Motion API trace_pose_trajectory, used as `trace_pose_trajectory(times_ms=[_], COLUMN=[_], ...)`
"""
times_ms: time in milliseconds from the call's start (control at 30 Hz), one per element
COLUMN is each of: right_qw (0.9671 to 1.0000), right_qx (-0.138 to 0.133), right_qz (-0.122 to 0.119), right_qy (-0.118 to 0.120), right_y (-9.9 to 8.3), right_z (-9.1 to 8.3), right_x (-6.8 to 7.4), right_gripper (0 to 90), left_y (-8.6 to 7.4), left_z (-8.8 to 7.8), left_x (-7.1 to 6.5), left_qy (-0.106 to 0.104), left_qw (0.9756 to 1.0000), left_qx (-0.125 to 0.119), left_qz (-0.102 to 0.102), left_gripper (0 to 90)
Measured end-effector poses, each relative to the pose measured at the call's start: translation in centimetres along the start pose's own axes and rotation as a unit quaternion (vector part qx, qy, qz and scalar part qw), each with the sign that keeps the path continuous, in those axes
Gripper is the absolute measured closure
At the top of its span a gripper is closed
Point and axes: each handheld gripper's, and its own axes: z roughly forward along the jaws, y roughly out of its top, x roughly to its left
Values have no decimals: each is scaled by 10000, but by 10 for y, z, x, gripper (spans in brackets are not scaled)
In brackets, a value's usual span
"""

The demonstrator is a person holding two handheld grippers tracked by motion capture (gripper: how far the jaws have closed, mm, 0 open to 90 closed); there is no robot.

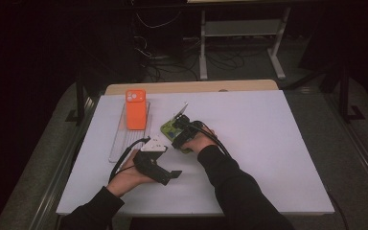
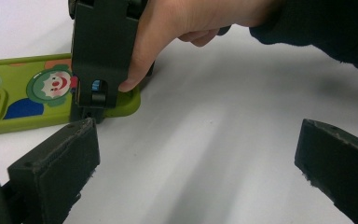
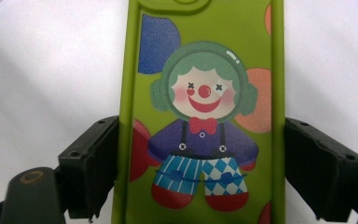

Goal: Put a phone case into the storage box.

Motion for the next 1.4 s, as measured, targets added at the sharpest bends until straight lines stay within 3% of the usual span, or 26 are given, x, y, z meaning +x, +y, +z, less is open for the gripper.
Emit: trace_pose_trajectory(times_ms=[300, 600, 767, 967, 1100, 1200, 1300, 1400], right_qw=[9998, 9986, 9975, 9975, 9970, 9966, 9963, 9955], right_qx=[-118, -473, -613, -613, -633, -644, -624, -663], right_qz=[-13, -28, -96, -265, -311, -410, -487, -547], right_qy=[132, 255, 351, 248, 327, 317, 339, 392], right_y=[-5, -13, -26, -46, -57, -66, -74, -83], right_z=[-6, -38, -56, -74, -85, -93, -99, -104], right_x=[-9, -27, -41, -55, -65, -68, -70, -73], right_gripper=[157, 157, 157, 157, 157, 156, 156, 156], left_y=[0, 1, 2, 5, 10, 15, 20, 26], left_z=[-1, -1, -1, -3, -6, -8, -9, -9], left_x=[0, 1, 3, 7, 13, 15, 18, 21], left_qy=[-17, -19, -53, -114, -62, -79, -89, -105], left_qw=[10000, 10000, 9999, 9999, 10000, 9999, 9998, 9999], left_qx=[-39, -54, -132, -73, 24, -66, -86, -11], left_qz=[-17, -27, -98, -87, 44, -134, -124, 28], left_gripper=[0, 0, 0, 0, 0, 0, 0, 0])
